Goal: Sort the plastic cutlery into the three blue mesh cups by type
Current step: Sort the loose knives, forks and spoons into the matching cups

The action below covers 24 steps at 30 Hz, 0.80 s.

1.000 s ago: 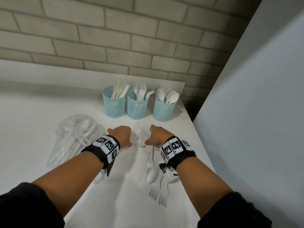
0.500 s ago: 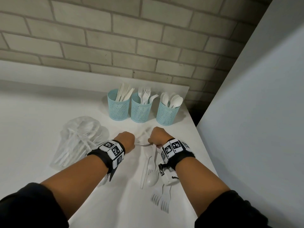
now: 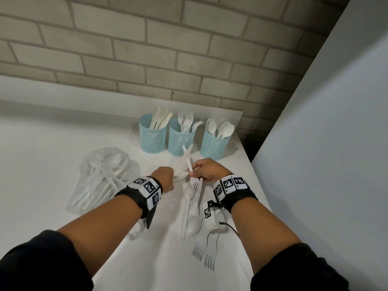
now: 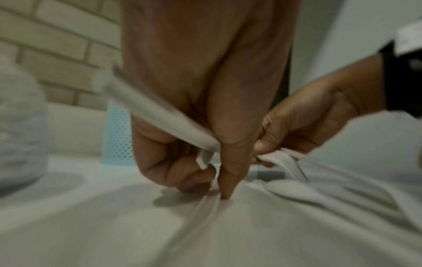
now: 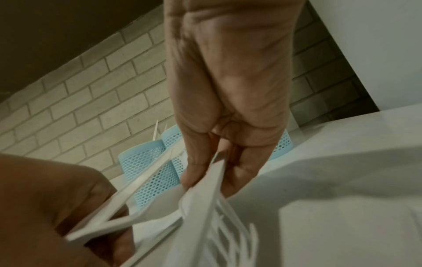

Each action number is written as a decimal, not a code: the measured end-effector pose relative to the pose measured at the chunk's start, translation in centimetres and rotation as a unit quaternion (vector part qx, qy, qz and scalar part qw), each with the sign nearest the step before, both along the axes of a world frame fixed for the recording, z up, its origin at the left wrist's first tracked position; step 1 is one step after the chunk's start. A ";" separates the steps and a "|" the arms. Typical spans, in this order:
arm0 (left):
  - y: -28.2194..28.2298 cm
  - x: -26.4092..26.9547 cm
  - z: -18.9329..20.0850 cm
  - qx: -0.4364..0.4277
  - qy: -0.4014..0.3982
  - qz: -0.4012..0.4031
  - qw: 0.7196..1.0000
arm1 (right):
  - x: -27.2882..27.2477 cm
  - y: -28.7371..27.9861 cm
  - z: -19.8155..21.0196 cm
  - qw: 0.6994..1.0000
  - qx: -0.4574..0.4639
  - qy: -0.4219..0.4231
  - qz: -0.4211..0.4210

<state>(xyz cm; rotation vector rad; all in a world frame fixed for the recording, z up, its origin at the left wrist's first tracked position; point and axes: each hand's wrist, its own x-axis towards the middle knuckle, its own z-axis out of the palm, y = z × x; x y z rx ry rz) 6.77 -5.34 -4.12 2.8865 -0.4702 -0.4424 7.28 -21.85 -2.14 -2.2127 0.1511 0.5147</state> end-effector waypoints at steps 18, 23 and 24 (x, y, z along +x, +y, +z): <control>-0.5 -0.3 4.3 -0.556 0.204 0.141 0.793 | 0.2 -1.7 4.0 0.955 0.263 -0.099 -0.092; -0.6 0.3 5.4 -0.654 0.238 0.163 0.699 | 0.2 -1.6 4.8 0.925 0.355 -0.102 -0.087; -0.6 0.4 5.5 -0.665 0.236 0.167 0.688 | 0.2 -1.6 5.1 0.921 0.366 -0.101 -0.089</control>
